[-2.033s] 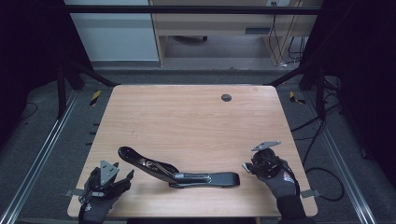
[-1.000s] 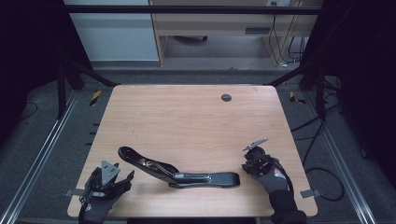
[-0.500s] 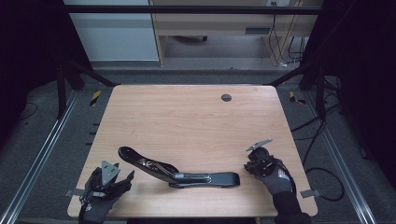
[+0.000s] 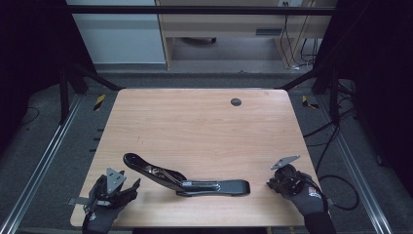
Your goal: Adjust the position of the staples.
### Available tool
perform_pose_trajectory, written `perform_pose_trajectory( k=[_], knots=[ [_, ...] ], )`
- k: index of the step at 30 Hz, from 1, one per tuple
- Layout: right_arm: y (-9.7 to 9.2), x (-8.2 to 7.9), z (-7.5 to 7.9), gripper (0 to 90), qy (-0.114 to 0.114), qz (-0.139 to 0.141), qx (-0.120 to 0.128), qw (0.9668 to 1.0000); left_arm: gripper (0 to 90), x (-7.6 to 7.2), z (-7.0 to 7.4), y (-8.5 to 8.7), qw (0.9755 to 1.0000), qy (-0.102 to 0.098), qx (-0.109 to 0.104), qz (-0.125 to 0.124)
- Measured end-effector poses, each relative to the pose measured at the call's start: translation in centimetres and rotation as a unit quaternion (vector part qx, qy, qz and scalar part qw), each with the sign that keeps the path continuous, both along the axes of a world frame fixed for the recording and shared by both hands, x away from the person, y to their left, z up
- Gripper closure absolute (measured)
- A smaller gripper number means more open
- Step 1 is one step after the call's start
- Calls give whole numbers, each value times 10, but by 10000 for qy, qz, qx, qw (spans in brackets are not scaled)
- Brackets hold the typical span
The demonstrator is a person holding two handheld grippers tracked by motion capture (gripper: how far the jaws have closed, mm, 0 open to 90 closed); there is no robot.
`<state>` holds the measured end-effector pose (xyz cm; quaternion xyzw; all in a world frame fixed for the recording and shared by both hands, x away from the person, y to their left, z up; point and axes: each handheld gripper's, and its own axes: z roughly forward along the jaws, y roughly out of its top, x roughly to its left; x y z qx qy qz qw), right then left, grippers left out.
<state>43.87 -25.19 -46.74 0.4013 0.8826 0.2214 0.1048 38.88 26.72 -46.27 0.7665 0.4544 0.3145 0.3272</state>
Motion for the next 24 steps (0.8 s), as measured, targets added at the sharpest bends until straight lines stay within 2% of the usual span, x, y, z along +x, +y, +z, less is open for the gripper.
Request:
perform_pose_trajectory(
  k=[1,2,3,4,5,8,14,22,23,24],
  knots=[
    [1,-2,-1,779,61,-31,34,10000,365,0,0,0,10000,11,10,-6],
    [-1,-2,-3,778,-21,152,-29,9999,365,0,0,0,10000,12,10,-8],
    [0,-4,-3,778,60,124,16,9999,364,0,0,0,10000,19,4,-9],
    [0,-5,-3,778,99,217,33,9997,365,0,0,0,10000,23,10,-6],
    [0,-6,-4,778,69,324,23,9994,364,0,0,0,10000,16,17,-6],
    [0,-7,-6,778,77,395,-10,9992,365,0,0,0,10000,11,6,2],
    [0,-7,-7,778,135,316,11,9994,364,0,0,0,10000,21,19,-7],
    [1,-6,-7,754,92,421,-56,9991,364,0,0,0,10000,31,13,-11],
    [2,-7,-6,746,150,311,-7,9994,364,0,0,0,10000,31,12,-11],
    [3,-7,-4,738,168,322,-2,9993,363,0,0,0,10000,34,12,-12]
  ],
)
